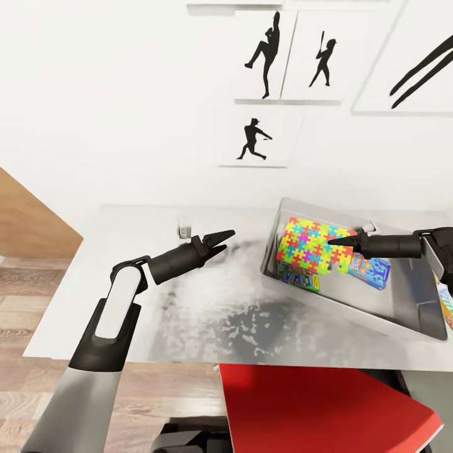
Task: Put all the toys in the child's room - the three board games (two on the bed and one on the table), the two jigsaw puzzles on the table, and the tennis ball on the table - inside the toy box on the table in the child's room.
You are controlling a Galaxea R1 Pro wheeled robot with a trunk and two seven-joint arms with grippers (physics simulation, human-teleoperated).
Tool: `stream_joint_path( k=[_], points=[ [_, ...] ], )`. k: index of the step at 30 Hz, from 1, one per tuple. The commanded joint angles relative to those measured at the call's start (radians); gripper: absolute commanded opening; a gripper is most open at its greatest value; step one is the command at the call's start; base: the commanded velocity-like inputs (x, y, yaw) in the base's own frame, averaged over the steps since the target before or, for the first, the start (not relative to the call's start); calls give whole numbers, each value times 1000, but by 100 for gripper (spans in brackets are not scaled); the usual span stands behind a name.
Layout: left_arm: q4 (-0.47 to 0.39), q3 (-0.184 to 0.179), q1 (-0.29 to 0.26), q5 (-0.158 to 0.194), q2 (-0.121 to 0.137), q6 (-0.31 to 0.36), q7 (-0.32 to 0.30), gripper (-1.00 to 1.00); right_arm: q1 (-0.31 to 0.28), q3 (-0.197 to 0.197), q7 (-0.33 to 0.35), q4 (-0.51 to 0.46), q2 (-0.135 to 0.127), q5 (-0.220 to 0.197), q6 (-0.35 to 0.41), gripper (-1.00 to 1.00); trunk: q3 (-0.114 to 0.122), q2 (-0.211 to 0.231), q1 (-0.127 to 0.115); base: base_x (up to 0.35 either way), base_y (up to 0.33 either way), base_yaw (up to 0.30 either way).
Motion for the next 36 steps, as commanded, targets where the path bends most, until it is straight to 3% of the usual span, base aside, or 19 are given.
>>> stream_joint_path(
  k=[1,25,26,36],
  points=[
    [0,1,-1,-6,-1,4,-6,100,-1,7,0,0,-2,-12,8,-100,-3,-2,0,0,0,0],
    [0,1,-1,-5,-5,4,1,100,2,7,0,0,-1,-13,-3,-100,-23,-2,0,0,0,0],
    [0,1,-1,-5,-5,4,1,100,2,7,0,0,-1,-13,-3,100,-23,-2,0,0,0,0],
    [0,1,-1,-5,-5,4,1,100,1,6,-12,0,-3,-13,-3,100,-23,-2,0,0,0,0]
  ],
)
